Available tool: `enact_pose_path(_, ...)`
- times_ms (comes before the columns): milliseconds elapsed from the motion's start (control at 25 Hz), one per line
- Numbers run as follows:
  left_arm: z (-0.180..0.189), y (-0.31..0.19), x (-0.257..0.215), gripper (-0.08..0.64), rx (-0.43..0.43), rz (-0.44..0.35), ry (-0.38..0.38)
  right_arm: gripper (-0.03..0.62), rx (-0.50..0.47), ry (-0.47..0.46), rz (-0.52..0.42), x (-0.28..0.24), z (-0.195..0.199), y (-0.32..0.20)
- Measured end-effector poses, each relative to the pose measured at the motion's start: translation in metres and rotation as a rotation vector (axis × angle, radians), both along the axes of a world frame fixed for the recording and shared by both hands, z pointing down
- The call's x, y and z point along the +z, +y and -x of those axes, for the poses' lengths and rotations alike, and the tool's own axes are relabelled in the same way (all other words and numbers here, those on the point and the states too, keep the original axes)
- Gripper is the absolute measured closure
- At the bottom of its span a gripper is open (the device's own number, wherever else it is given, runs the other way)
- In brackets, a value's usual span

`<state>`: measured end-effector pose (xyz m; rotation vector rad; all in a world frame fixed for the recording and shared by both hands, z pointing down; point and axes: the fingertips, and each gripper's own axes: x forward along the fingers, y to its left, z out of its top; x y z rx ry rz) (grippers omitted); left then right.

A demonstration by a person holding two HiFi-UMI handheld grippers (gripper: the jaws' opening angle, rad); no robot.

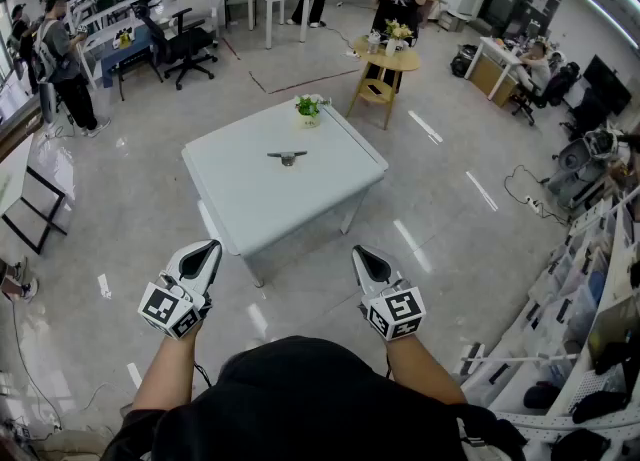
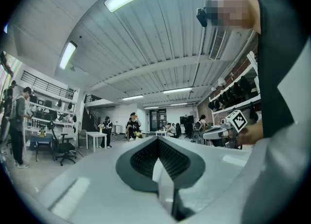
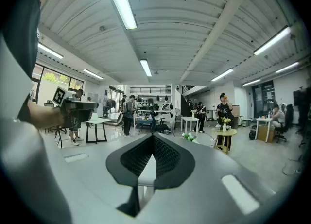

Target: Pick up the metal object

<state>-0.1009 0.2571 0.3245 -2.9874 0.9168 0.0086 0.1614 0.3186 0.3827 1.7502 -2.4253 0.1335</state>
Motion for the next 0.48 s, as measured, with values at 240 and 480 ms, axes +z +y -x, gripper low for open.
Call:
enact_pose_path(240, -0.014, -0.005, 0.005, 0.560, -0.006, -0.009, 0.003, 0.565, 0.013, -0.004, -0.008, 0.002, -0.016, -0.003)
enact_pose_path(480, -0.026, -0.007, 0.007, 0.560, -0.022, -0.010, 0.007, 0.563, -0.020, -0.090, -0.012, 0.001, -0.030, -0.009)
